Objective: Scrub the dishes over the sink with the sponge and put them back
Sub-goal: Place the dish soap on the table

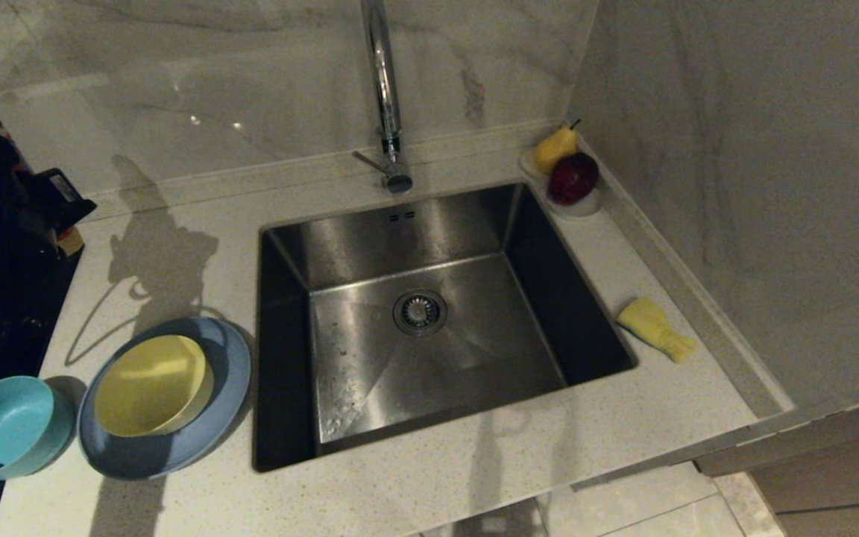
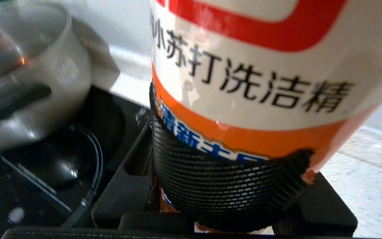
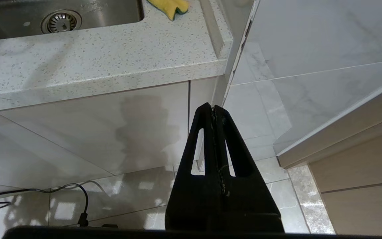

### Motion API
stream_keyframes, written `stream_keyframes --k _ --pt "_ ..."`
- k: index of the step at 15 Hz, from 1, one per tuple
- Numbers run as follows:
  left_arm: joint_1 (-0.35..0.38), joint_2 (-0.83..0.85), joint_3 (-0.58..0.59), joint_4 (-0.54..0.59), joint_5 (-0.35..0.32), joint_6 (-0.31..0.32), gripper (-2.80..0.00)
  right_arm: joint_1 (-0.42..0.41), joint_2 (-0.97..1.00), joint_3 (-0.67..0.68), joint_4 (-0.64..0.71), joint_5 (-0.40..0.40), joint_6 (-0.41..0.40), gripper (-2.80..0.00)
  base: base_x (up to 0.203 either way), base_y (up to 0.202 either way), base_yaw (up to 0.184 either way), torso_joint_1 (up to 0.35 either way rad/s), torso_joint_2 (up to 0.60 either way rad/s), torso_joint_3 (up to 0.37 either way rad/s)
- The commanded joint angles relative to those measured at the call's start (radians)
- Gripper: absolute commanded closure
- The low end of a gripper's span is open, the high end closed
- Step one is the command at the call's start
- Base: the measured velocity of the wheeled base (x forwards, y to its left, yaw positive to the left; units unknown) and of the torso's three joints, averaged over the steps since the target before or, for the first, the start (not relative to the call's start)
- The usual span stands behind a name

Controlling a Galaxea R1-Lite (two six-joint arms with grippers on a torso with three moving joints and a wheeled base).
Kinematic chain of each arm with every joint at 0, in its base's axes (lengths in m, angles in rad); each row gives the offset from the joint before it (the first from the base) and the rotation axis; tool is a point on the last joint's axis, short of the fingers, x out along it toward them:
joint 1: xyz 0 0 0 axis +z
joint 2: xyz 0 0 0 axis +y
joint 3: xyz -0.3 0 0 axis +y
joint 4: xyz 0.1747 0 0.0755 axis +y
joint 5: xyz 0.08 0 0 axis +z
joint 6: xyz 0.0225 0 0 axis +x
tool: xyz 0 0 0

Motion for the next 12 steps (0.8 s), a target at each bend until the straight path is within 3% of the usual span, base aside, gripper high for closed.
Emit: stream_keyframes --k 1,5,12 --pt "-0.035 0.104 -0.023 -0.038 0.034 -0.007 0.0 0.0 0.0 0.0 0.0 0.001 0.0 0.0 0.0 0.0 0.0 0.0 0.0 0.0" --pt "-0.111 0.211 -0.104 -0.076 0.12 -0.048 0.0 0.0 0.0 0.0 0.0 0.001 0.0 0.0 0.0 0.0 0.0 0.0 0.0 0.0" --pt "-0.131 0.37 -0.246 -0.118 0.163 -0.046 0.0 0.0 0.0 0.0 0.0 0.001 0.0 0.0 0.0 0.0 0.0 0.0 0.0 0.0"
